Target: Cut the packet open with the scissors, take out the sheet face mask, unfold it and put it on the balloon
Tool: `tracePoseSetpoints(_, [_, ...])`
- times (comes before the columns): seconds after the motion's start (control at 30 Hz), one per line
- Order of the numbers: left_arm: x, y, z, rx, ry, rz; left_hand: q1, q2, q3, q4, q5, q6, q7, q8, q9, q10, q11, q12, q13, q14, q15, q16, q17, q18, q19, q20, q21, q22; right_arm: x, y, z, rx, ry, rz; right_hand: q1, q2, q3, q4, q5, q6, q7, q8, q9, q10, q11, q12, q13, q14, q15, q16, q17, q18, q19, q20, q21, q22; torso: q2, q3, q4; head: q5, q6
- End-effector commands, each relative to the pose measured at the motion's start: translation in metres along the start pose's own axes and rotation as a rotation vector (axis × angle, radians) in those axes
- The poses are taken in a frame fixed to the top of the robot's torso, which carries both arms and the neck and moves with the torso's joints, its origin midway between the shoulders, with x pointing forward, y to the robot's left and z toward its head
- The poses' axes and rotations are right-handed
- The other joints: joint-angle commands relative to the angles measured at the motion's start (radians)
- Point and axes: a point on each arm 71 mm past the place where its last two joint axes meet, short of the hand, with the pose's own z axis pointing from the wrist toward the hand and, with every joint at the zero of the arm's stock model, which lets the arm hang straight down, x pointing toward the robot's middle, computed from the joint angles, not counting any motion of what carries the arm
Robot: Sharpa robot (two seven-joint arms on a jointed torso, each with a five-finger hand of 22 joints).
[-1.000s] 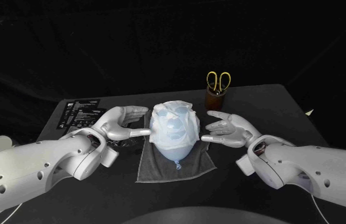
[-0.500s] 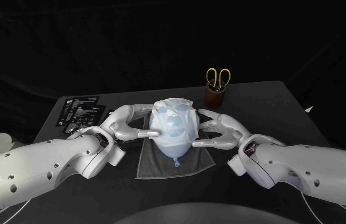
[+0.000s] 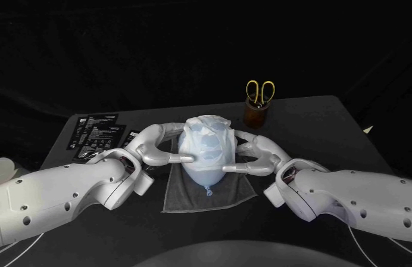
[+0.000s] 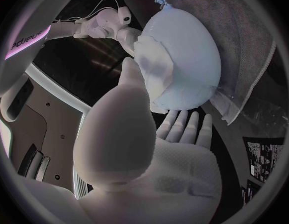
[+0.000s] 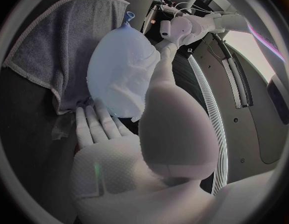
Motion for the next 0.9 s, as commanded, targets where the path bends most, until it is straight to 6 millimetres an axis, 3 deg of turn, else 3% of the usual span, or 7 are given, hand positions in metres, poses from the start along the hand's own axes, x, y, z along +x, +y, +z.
tracePoseSetpoints(0.03, [0.0023,0.0007,0.0018,-0.014,0.006,0.013,0.005,0.002,-0.002,0.001,0.002,-0.005,0.061,0.001,0.001,-0.002,0.007,-0.004,0.001,-0.001,-0.001,-0.005,0.000,-0.009,-0.008,0.002,-0.007,-0.002,0.0004,-0.0001,0.0014,0.018,-0.025,-0.012,-0.012,0.002,-0.004,0.000,0.004,0.015,0.161,0.007,0.007,-0.004,-0.004,0.007,0.000,0.021,-0.001,0.006,0.006,-0.001,-0.007,-0.001,-0.002,-0.003,0.000,0.0004,-0.0018,0.001,-0.002])
tracePoseSetpoints(0.37, [0.0042,0.0021,0.0044,-0.034,0.014,0.021,0.042,0.005,0.016,0.001,0.004,-0.009,0.061,0.001,0.002,-0.016,0.005,-0.006,0.000,-0.007,0.006,-0.009,-0.002,-0.008,-0.011,0.001,-0.009,-0.004,0.0037,0.0000,0.0049,0.053,-0.052,-0.016,-0.015,0.008,0.002,0.000,0.004,0.066,0.161,0.022,0.038,0.003,-0.006,0.024,0.000,0.089,-0.004,0.022,0.028,0.002,-0.017,0.000,-0.003,-0.011,0.000,0.0000,0.0003,-0.006,-0.004])
tracePoseSetpoints(0.43, [0.0046,0.0022,0.0047,-0.037,0.016,0.022,0.049,0.005,0.024,0.001,0.004,-0.010,0.061,0.001,0.002,-0.018,0.005,-0.005,0.000,-0.007,0.006,-0.010,-0.002,-0.008,-0.012,0.001,-0.009,-0.004,0.0046,0.0002,0.0056,0.058,-0.056,-0.015,-0.018,0.016,0.008,0.000,0.003,0.098,0.161,0.032,0.058,0.004,-0.007,0.030,0.000,0.101,-0.005,0.026,0.032,0.003,-0.018,0.000,-0.002,-0.012,0.000,-0.0001,-0.0004,-0.007,-0.004])
tracePoseSetpoints(0.5, [0.0052,0.0022,0.0051,-0.040,0.018,0.023,0.059,0.006,0.030,0.001,0.004,-0.009,0.061,0.001,0.002,-0.019,0.005,-0.005,0.000,-0.007,0.007,-0.010,-0.002,-0.007,-0.013,0.001,-0.010,-0.005,0.0052,0.0002,0.0064,0.066,-0.063,-0.015,-0.026,0.032,0.021,-0.001,0.002,0.165,0.162,0.054,0.100,0.007,-0.008,0.039,0.000,0.131,-0.006,0.036,0.041,0.004,-0.015,0.000,-0.001,-0.012,-0.001,-0.0003,-0.0009,-0.008,-0.004])
tracePoseSetpoints(0.67, [0.0065,0.0021,0.0059,-0.046,0.021,0.024,0.075,0.007,0.044,0.001,0.004,-0.005,0.062,0.003,0.004,-0.017,0.006,-0.004,0.001,-0.003,0.006,-0.010,-0.002,-0.007,-0.014,0.000,-0.010,-0.006,0.0061,-0.0002,0.0081,0.084,-0.083,-0.009,-0.042,0.075,0.056,-0.002,0.005,0.219,0.161,0.084,0.132,0.020,-0.010,0.065,0.001,0.188,-0.011,0.061,0.059,0.009,-0.009,0.001,0.002,-0.011,0.000,-0.0004,-0.0001,-0.011,-0.004])
tracePoseSetpoints(0.77, [0.0067,0.0022,0.0061,-0.050,0.020,0.024,0.084,0.008,0.053,0.001,0.004,0.000,0.063,0.005,0.006,-0.013,0.007,-0.003,0.001,0.001,0.003,-0.009,0.000,-0.006,-0.014,0.000,-0.010,-0.006,0.0071,0.0004,0.0088,0.087,-0.089,0.002,-0.053,0.087,0.064,-0.002,0.003,0.236,0.161,0.096,0.142,0.025,-0.012,0.076,0.001,0.207,-0.013,0.072,0.065,0.010,-0.006,0.001,0.003,-0.010,0.000,0.0001,-0.0004,-0.012,-0.005])
tracePoseSetpoints(0.9, [0.0059,0.0032,0.0062,-0.057,0.016,0.026,0.088,0.009,0.057,0.001,0.004,0.004,0.064,0.007,0.007,-0.008,0.008,-0.003,0.002,0.005,0.002,-0.008,0.000,-0.005,-0.013,-0.001,-0.010,-0.006,0.0091,0.0018,0.0092,0.076,-0.076,0.019,-0.081,0.057,0.043,-0.001,-0.001,0.234,0.161,0.105,0.144,0.022,-0.012,0.086,-0.001,0.199,-0.013,0.078,0.062,0.011,-0.013,0.001,0.002,-0.016,-0.001,0.0003,-0.0009,-0.014,-0.005])
